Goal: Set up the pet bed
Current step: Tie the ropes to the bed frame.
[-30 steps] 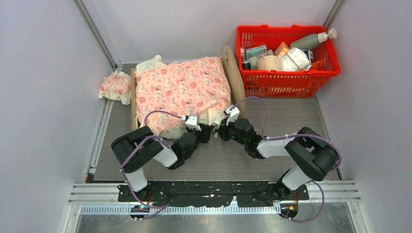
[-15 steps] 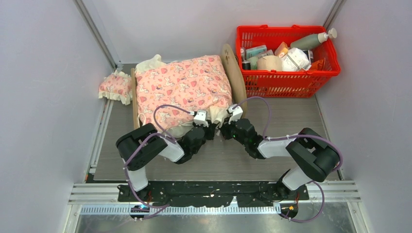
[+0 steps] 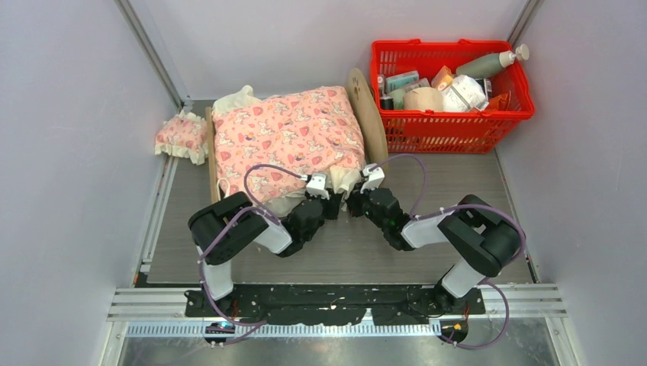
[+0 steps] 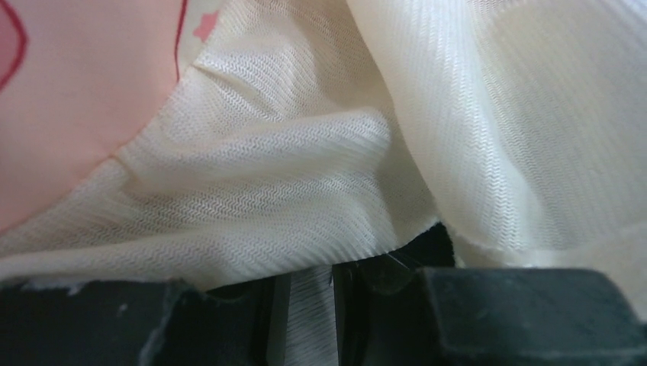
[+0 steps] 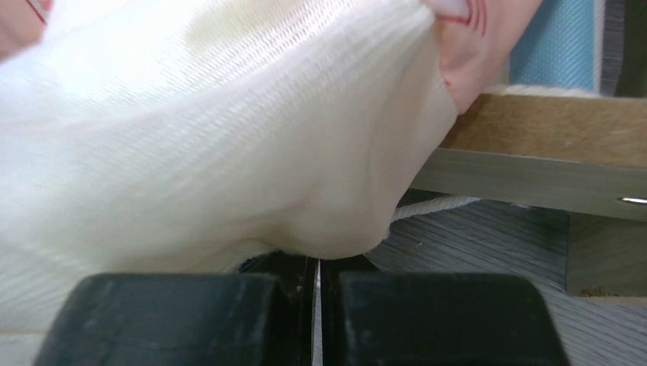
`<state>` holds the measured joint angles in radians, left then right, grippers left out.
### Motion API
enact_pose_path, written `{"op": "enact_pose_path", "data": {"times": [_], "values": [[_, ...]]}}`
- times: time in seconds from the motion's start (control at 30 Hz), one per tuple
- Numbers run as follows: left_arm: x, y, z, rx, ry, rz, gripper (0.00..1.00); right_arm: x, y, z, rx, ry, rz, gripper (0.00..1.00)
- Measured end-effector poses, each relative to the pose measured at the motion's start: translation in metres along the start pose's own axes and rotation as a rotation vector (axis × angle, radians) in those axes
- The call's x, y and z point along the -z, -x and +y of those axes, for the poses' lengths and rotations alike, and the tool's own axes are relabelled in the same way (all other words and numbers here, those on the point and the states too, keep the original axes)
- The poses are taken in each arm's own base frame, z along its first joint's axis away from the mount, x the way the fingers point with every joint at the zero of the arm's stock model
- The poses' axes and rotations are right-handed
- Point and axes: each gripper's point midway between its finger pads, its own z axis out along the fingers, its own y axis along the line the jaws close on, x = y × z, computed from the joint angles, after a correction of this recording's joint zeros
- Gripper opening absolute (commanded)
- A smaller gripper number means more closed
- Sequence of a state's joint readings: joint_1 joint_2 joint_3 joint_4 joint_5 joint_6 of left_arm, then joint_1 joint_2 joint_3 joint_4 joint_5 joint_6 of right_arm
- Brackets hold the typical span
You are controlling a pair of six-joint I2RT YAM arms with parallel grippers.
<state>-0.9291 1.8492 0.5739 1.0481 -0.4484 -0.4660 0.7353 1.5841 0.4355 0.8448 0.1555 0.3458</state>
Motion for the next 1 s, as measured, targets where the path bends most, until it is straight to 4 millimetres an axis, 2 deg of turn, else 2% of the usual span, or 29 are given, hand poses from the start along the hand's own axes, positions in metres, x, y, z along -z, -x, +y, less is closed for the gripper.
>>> {"op": "enact_pose_path", "data": {"times": [0.17, 0.6, 0.9, 1.0], "values": [[-0.001, 0.000, -0.001, 0.005, -0.007, -0.005, 0.28, -0.005, -0.008, -0.002, -0.008, -0.001, 0.003, 0.06], [-0.003, 0.002, -0.007, 0.033, -0.047, -0.049, 0.28, -0.009, -0.004, -0.005, -0.013, 0.000, -0.039, 0.07], [-0.002, -0.006, -0.008, 0.036, -0.072, -0.037, 0.27, -0.010, -0.004, -0.005, -0.003, 0.007, -0.046, 0.08], [-0.001, -0.009, -0.007, 0.033, -0.075, -0.028, 0.27, -0.011, -0.003, -0.004, -0.008, 0.013, -0.050, 0.17]]}}
